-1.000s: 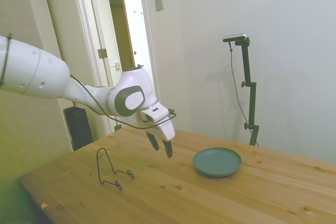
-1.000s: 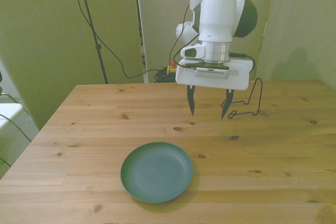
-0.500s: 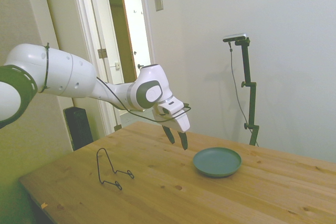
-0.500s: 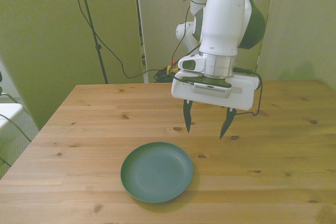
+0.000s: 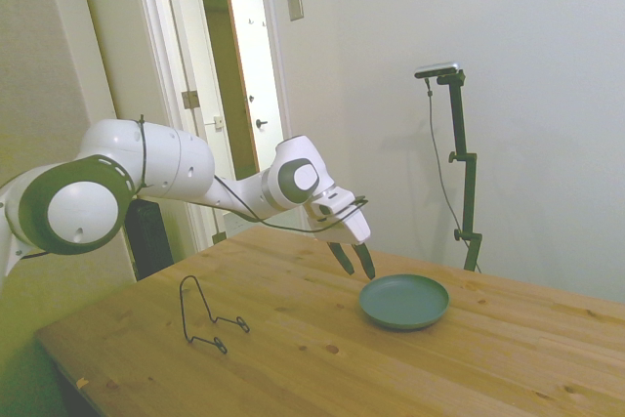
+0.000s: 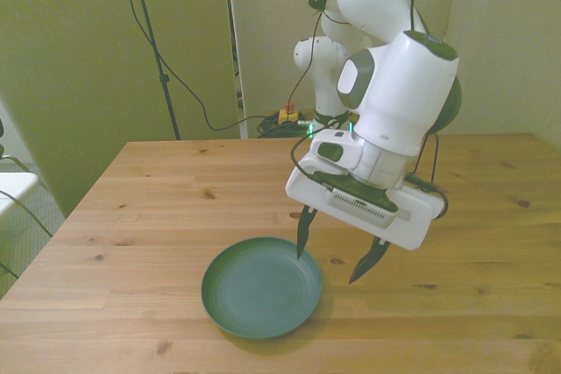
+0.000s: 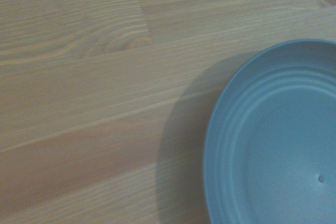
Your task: Load the plate
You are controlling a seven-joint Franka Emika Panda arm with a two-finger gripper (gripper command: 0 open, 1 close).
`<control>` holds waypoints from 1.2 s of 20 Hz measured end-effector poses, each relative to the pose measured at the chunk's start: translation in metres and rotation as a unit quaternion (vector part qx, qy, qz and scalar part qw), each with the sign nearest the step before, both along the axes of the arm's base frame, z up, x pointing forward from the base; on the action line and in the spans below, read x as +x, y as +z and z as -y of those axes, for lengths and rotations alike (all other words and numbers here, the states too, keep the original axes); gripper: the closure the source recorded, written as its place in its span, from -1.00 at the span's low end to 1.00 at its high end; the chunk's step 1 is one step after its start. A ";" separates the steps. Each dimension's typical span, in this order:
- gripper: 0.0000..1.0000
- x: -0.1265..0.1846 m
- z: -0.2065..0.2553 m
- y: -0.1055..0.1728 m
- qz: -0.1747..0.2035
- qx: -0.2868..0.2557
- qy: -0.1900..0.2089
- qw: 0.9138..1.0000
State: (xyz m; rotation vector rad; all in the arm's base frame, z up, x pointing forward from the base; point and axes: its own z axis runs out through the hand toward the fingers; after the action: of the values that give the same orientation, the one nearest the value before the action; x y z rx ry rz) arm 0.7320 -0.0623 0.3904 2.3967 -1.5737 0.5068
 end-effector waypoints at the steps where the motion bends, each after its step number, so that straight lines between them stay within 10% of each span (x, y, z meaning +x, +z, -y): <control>1: -1.00 0.003 0.003 -0.005 -0.004 -0.007 -0.001 1.000; 15: -1.00 0.000 0.016 -0.023 -0.038 -0.021 -0.018 0.999; 16: 1.00 -0.001 0.017 -0.024 -0.041 -0.021 -0.018 0.999; 24: 1.00 -0.002 0.020 -0.028 -0.045 -0.020 -0.022 0.999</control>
State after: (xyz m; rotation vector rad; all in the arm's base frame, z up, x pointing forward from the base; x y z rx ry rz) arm 0.7299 -0.0825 0.3624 2.3168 -1.5584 0.4123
